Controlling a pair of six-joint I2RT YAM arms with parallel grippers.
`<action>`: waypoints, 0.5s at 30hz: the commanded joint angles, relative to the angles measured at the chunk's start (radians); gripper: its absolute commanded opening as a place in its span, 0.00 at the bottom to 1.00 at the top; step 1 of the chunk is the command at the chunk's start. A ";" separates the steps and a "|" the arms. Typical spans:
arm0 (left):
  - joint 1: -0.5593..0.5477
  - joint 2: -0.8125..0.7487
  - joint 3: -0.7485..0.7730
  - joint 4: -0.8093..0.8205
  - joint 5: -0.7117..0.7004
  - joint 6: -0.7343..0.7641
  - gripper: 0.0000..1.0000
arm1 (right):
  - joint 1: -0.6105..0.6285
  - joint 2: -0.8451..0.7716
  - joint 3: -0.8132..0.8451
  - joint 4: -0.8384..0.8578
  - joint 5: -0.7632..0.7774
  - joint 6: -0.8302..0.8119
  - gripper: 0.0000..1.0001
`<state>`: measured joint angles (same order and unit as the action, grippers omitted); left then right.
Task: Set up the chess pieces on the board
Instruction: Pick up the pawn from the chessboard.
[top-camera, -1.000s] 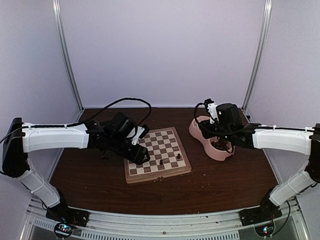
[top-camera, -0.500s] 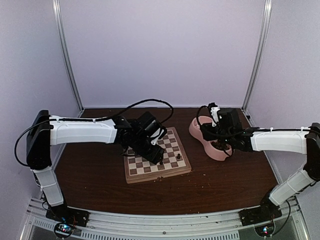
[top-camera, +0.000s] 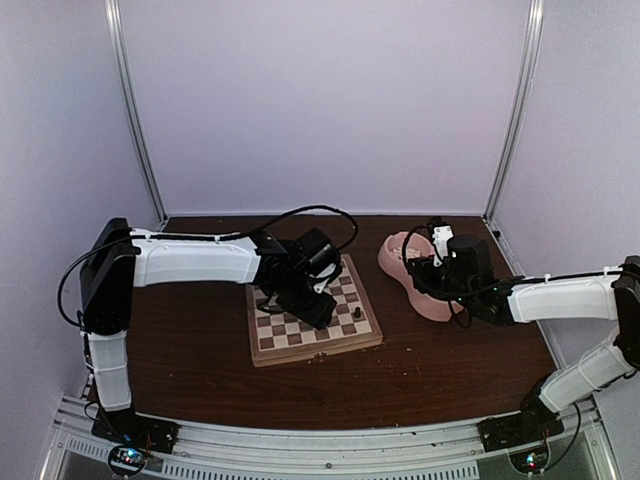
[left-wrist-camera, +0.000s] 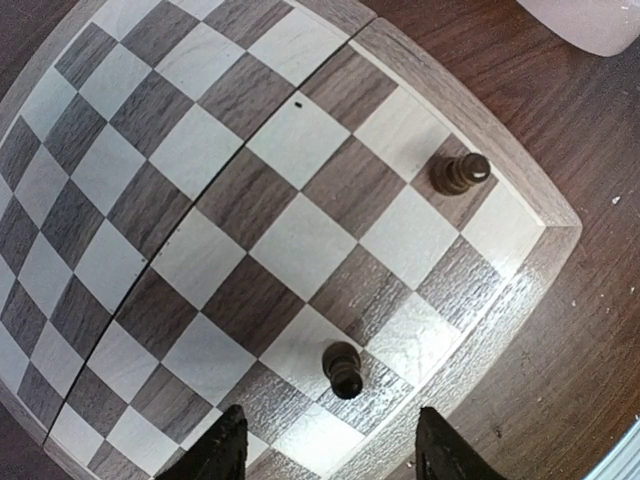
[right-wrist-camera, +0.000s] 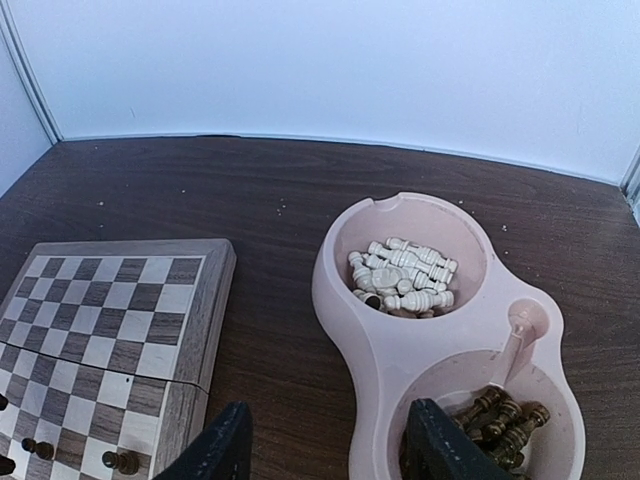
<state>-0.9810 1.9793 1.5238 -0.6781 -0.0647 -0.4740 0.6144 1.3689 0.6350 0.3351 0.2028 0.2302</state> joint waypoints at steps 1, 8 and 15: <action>-0.002 0.041 0.055 -0.035 -0.015 -0.019 0.55 | -0.006 -0.020 0.007 0.030 -0.012 -0.019 0.55; -0.013 0.085 0.109 -0.055 -0.019 -0.029 0.51 | -0.005 -0.027 0.007 0.028 -0.015 -0.032 0.55; -0.017 0.108 0.130 -0.076 -0.039 -0.030 0.38 | -0.006 -0.037 0.003 0.025 -0.016 -0.040 0.56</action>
<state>-0.9928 2.0743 1.6306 -0.7361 -0.0830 -0.4969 0.6144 1.3567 0.6350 0.3454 0.1921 0.2050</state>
